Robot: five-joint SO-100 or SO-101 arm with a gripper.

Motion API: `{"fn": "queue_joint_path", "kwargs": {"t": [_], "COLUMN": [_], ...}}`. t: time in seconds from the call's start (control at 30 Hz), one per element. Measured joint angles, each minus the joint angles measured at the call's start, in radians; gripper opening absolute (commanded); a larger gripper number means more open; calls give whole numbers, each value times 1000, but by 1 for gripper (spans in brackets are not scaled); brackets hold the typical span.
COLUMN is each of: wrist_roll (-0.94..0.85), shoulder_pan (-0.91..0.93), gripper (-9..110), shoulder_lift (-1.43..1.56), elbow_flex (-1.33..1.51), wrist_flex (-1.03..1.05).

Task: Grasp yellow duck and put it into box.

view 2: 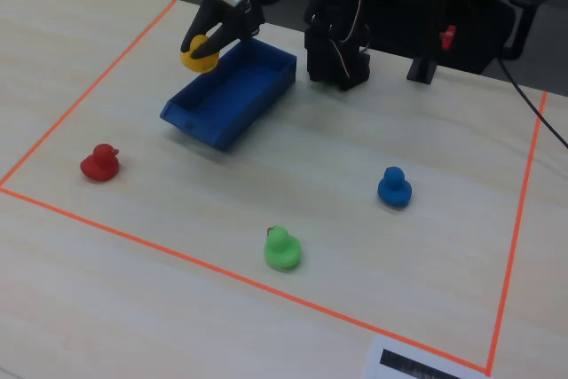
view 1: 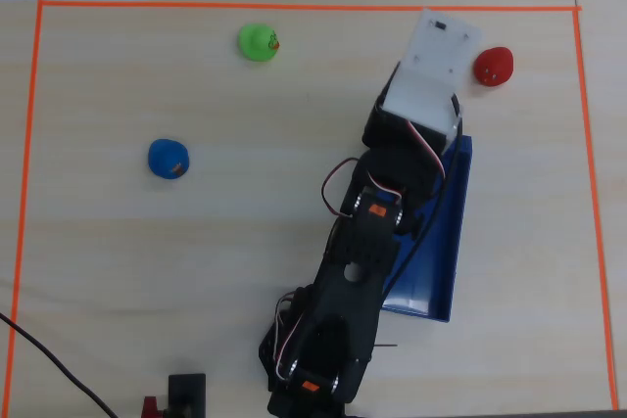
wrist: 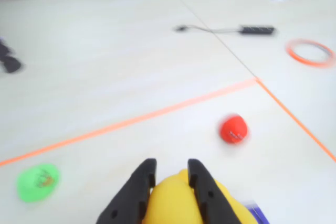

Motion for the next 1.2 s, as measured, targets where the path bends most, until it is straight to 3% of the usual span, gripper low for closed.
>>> {"fn": "queue_joint_path", "kwargs": {"t": [0.27, 0.57, 0.8, 1.1, 1.2], "wrist_roll": [-87, -186, -196, -196, -196], "shoulder_pan": [163, 310, 318, 313, 313], "gripper": [0, 0, 0, 0, 9], "shoulder_lift": [114, 31, -63, -89, -104], "elbow_flex": [239, 551, 701, 770, 772], "wrist_flex": [32, -316, -555, -626, -641]}}
